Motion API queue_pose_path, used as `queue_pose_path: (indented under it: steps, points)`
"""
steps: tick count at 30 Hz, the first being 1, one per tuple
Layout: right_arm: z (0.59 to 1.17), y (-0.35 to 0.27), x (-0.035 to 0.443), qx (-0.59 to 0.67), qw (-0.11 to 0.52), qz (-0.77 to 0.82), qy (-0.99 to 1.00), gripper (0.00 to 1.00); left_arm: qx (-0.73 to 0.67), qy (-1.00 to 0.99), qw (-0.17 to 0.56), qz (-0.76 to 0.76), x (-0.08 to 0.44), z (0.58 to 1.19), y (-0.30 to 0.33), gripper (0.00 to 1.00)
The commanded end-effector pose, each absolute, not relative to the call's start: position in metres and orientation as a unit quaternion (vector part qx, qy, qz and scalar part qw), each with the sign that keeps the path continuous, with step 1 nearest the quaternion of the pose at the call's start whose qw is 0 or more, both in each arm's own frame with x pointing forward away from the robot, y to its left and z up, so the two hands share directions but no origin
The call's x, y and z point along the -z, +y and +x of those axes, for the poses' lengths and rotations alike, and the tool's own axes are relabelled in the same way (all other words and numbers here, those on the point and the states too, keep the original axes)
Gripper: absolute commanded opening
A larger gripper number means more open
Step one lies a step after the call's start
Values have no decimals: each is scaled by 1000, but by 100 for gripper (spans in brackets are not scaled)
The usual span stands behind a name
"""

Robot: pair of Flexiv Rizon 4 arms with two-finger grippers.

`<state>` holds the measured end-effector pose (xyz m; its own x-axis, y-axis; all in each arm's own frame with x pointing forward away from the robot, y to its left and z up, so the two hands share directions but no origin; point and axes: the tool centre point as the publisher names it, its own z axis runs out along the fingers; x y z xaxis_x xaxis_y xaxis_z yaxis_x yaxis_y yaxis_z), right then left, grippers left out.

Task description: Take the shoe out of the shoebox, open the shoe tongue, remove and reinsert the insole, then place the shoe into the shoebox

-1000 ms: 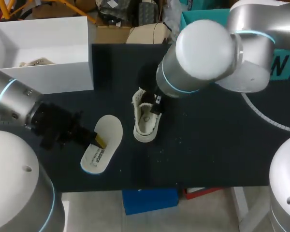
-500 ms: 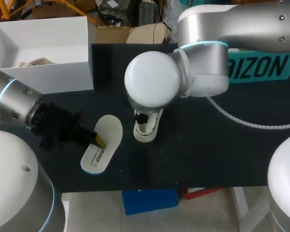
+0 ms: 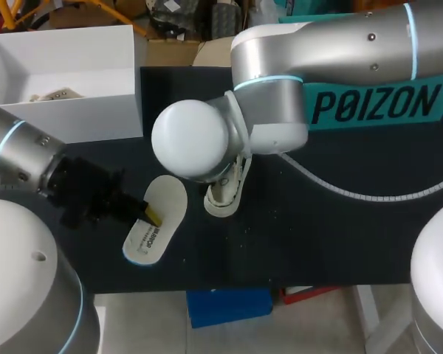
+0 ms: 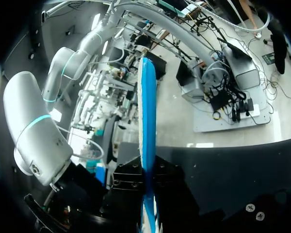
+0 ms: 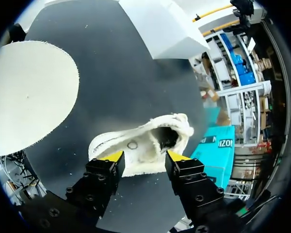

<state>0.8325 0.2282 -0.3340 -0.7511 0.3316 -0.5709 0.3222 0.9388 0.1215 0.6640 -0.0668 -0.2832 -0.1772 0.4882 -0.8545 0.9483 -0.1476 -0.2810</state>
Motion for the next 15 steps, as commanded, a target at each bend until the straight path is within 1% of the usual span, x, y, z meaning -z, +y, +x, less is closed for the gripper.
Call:
queue_pose_path:
  steps: [1, 15]
  points:
    - [839, 228, 341, -3, 306, 175, 936, 49, 470, 606, 244, 594, 283, 663, -67, 0]
    - [851, 218, 356, 6, 314, 190, 930, 47, 470, 606, 244, 594, 283, 663, -67, 0]
